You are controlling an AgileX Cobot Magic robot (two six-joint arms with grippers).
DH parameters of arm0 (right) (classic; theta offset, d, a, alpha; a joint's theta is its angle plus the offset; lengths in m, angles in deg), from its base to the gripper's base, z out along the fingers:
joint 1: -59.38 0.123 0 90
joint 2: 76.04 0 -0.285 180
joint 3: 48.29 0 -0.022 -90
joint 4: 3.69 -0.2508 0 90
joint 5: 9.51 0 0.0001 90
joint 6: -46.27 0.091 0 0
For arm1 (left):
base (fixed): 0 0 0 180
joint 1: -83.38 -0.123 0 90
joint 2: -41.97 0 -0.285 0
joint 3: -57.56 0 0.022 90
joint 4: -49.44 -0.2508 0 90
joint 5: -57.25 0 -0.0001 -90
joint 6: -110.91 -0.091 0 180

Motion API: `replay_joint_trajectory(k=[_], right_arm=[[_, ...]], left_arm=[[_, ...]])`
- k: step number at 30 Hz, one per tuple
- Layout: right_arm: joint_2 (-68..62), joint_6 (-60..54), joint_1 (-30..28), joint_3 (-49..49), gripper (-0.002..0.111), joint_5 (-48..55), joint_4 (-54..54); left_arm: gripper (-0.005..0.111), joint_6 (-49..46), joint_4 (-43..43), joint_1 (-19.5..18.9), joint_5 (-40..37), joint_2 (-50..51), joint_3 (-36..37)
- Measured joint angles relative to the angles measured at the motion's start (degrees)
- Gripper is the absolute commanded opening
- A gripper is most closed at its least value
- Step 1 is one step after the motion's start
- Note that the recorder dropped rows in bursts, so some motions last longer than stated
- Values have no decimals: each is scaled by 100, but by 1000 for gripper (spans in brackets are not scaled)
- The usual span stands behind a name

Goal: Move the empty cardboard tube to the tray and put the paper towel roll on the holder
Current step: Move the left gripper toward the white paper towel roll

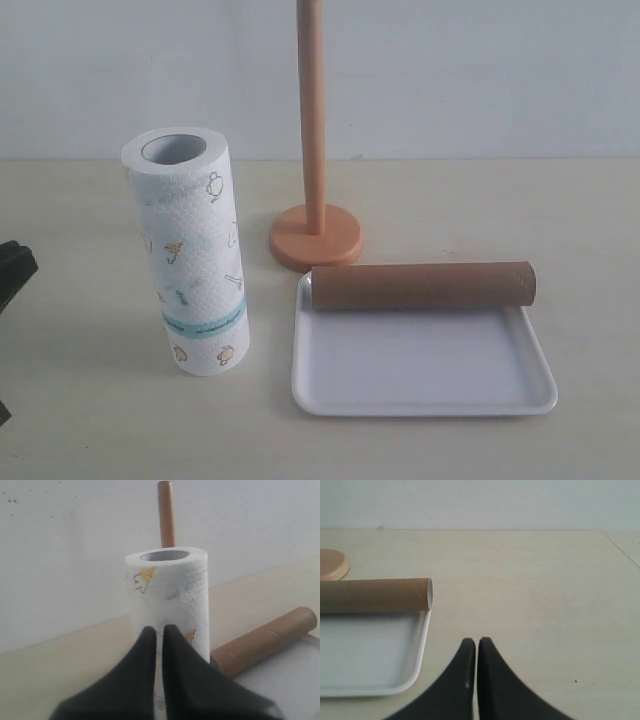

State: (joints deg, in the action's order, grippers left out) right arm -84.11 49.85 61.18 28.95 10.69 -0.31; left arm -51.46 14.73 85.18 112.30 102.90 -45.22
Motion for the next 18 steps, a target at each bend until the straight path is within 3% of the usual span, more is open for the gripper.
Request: replay_joint_trajectory(k=[10, 18], right_arm=[[0, 0, 0, 0, 1, 0, 0], [0, 0, 0, 0, 1, 0, 0]], left_arm=[[4, 172, -9, 0, 1334, 371, 0], [4, 172, -56, 0, 710, 381, 0]])
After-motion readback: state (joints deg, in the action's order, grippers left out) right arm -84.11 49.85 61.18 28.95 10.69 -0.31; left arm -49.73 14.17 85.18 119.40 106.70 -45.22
